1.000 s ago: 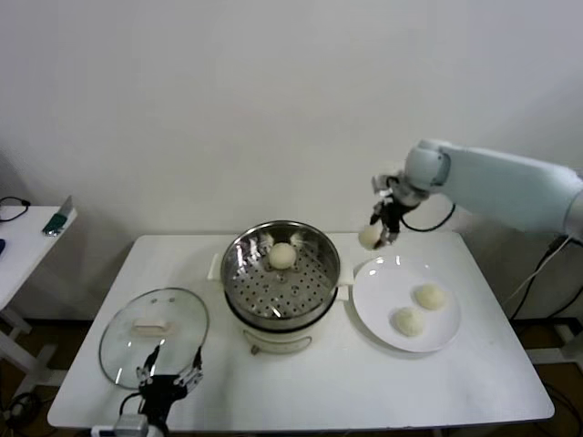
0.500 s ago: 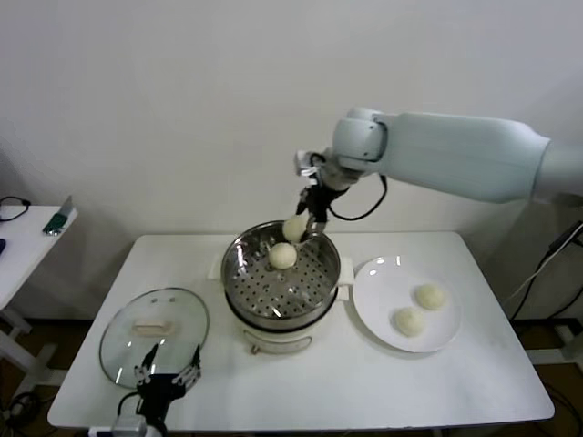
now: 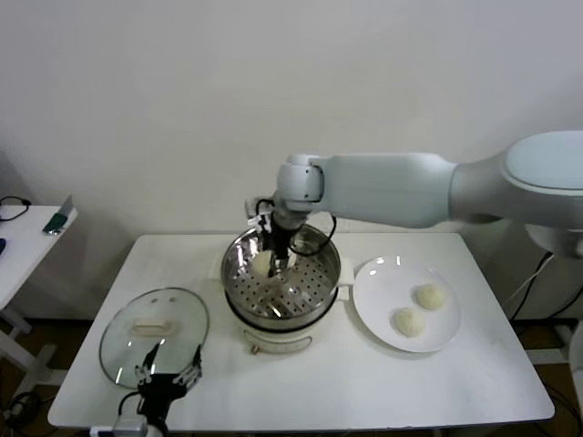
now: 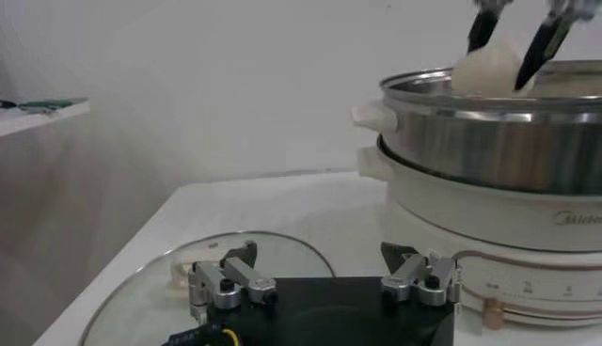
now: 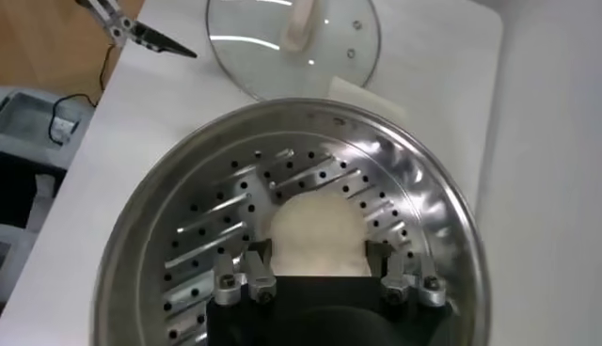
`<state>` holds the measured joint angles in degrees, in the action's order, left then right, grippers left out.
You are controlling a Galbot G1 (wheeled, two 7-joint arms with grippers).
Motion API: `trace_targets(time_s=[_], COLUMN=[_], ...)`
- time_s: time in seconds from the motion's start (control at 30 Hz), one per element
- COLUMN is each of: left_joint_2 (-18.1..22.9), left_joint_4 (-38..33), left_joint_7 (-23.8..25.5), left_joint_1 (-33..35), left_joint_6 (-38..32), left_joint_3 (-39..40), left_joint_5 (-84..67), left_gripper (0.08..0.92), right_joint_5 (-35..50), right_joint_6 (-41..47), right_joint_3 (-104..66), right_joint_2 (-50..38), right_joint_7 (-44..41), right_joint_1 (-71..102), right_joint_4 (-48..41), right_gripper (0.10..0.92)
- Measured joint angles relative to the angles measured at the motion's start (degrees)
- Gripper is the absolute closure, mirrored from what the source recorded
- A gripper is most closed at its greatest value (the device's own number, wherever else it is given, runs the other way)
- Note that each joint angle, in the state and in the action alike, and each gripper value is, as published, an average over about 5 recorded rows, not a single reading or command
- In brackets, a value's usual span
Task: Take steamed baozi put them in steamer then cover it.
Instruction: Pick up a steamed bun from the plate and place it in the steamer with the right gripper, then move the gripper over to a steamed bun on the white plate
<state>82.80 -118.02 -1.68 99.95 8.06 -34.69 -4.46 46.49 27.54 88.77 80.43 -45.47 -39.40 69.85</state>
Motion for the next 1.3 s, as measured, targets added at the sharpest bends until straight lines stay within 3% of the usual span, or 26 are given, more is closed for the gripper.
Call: trace_targets(time_s=[0.37,0.63,0.8,1.03,1.3], left_joint_2=[0.3,0.5,0.61,0.69,0.45], left_joint_4=[0.1,-0.05,-0.53,-0.88,-0.91], left_joint_7=[-0.04,-0.05,-0.02,0.0,-0.01], left_joint_1=[0.0,0.12,0.4,0.66,0.6], left_joint_6=[-0.16,-0.23,-0.17,-0.21,-0.25], left_joint_3=[0.1,0.16,0.16,0.16,0.27], left_joint_5=[0.18,0.22,0.32,0.49,0.53], left_gripper=[0.177,0.177,0.177,0.177,0.177], right_joint_5=[-2.17,-2.89,-2.97,-3.53,-5.88], right_joint_6=[-0.66,-1.42,-2.64,-6.62,-10.27], right_joint_3=[-0.44,-0.59,-0.63,0.76,5.93], right_joint_2=[4.84,5.58,4.49,-1.35,-15.06], right_joint_7=[0.88,0.72,-0.43,-6.03,-11.49], right_joint_1=[4.67,5.36,3.82,-2.37,-9.71], right_joint_4=[-6.42,-8.01,-7.45,-4.39,3.04], right_gripper=[0.363,0.222,0.203,0.202,0.203])
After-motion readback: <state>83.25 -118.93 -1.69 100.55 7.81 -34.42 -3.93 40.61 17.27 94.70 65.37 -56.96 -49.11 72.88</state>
